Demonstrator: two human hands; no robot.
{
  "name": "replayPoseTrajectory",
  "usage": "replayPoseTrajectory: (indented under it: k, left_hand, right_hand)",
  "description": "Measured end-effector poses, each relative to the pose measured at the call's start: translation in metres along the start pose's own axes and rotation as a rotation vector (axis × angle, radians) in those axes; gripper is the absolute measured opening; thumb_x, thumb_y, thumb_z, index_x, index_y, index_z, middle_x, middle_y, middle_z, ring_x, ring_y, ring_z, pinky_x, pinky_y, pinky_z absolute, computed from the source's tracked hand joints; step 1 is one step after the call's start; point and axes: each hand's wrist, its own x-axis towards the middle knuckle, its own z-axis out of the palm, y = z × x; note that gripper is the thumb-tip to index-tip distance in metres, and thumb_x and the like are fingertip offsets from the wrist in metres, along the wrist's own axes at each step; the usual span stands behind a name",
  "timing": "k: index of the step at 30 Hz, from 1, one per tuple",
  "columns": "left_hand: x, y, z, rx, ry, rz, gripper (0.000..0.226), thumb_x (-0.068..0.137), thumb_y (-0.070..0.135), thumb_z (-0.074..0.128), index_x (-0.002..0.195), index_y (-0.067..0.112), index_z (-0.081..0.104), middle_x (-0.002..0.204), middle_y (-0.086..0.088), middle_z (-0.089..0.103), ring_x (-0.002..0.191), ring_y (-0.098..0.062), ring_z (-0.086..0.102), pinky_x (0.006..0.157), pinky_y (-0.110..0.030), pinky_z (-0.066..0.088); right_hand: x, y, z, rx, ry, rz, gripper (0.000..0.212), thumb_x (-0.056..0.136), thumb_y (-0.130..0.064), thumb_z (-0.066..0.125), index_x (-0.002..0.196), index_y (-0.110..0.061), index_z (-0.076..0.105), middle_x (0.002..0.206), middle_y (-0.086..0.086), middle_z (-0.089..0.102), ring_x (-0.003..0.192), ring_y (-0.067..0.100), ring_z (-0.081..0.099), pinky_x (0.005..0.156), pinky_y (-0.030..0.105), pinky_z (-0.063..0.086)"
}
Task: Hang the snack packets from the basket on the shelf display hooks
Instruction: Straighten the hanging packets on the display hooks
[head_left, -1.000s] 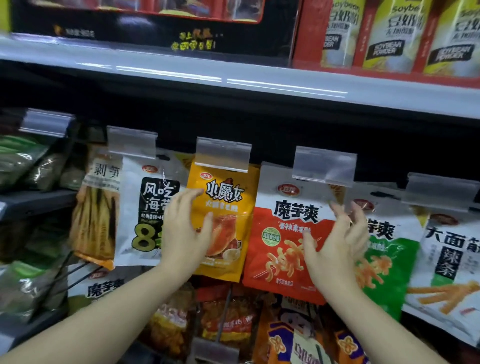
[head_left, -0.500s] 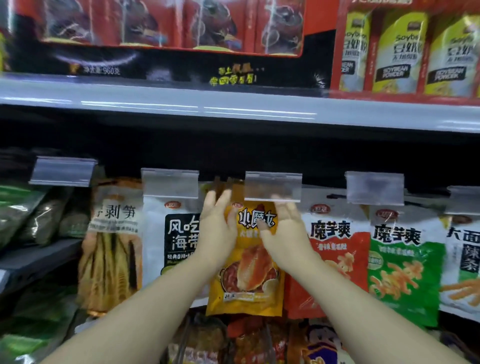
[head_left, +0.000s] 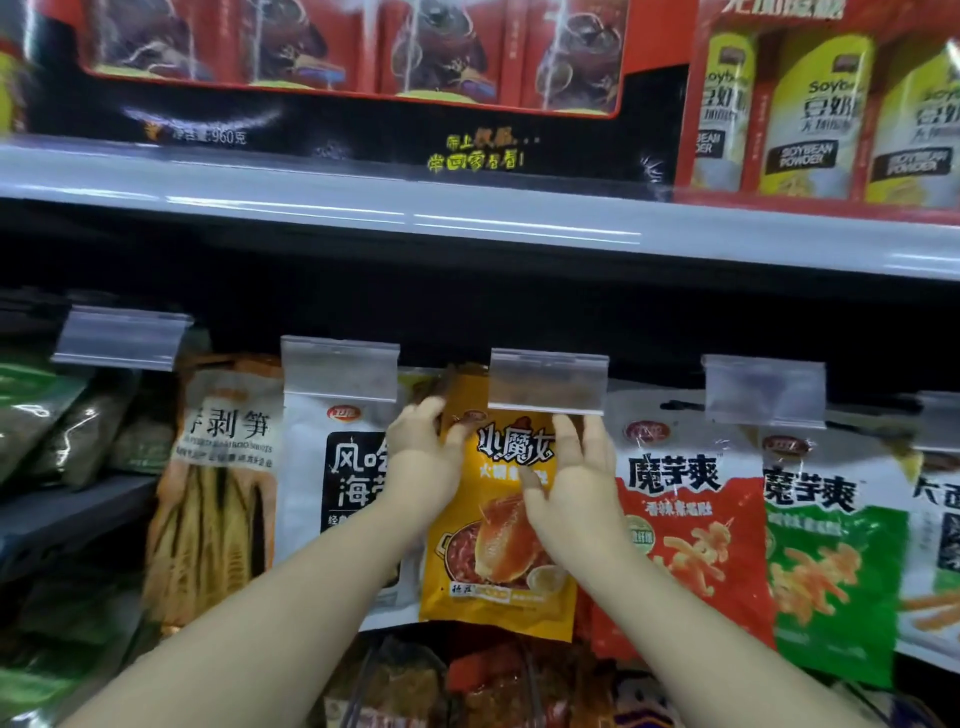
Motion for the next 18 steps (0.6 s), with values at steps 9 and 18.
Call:
replayPoseTrajectory:
  k: [9,18]
  left_hand:
    - [0.002,0.006,-0.003,-0.017,-0.075,-0.084,0.038,0.092,0.028,0.062,0.128,0.015,0.057,0.125,-0.006,0.06,0.108,-0.027,0.059,0.092,-0.038,0.052]
    - [-0.011,0.025,-0.006,0.702,-0.124,0.36,0.039,0.099,0.022,0.044,0.136,0.035,0.044,0.13,-0.003,0.039,0.119,-0.026,0.036,0.084,-0.036,0.042]
  right_hand:
    - [0.013,0.01,-0.005,-0.038,0.1,0.036,0.061,0.095,-0.036,0.052,0.145,-0.016,0.024,0.153,0.011,0.011,0.14,0.028,0.009,0.115,0.039,0.018]
    - [0.018,-0.002,-0.009,-0.085,0.037,-0.026,0.044,0.096,-0.047,0.046,0.137,-0.035,0.037,0.153,0.004,-0.006,0.142,0.028,-0.009,0.112,0.047,0.025]
